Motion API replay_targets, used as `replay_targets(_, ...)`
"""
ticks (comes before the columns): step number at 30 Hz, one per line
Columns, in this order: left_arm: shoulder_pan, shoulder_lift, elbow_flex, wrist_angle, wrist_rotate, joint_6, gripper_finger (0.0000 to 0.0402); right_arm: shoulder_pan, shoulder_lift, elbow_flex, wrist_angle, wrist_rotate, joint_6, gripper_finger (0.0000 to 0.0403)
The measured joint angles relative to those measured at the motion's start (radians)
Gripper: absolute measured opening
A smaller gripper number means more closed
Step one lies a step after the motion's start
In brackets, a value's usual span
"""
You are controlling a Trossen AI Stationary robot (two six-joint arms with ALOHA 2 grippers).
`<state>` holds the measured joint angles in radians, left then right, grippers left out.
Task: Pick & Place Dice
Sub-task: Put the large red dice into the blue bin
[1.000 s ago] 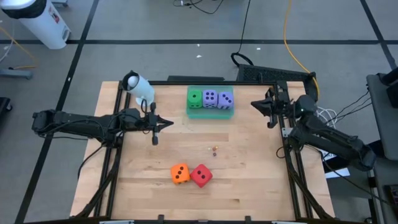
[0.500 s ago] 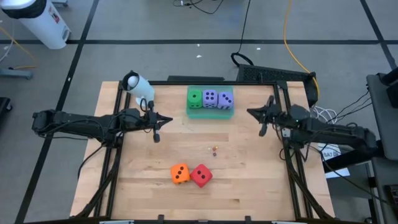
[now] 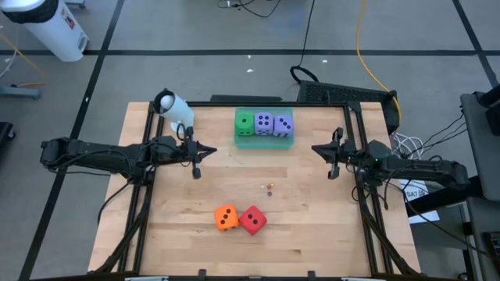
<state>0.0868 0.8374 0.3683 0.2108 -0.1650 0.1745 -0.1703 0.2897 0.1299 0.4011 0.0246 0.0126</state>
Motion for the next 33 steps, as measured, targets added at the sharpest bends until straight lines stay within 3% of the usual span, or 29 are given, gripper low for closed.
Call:
replay_targets(20, 0.0, 0.0, 0.0, 0.003, 0.002, 0.0, 0.0021, 0.001, 0.015, -0.034, 0.019, 0.029, 0.025, 0.0)
replay_targets(25, 0.0, 0.0, 0.0, 0.004, 0.002, -0.004, 0.0021, 0.031, 0.121, 0.096, -0.008, 0.037, -0.026, 0.0)
replay_targets(33, 0.0, 0.0, 0.0, 0.009, 0.003, -0.007, 0.0021, 0.099, 0.437, 0.388, -0.26, 0.163, -0.029, 0.0023)
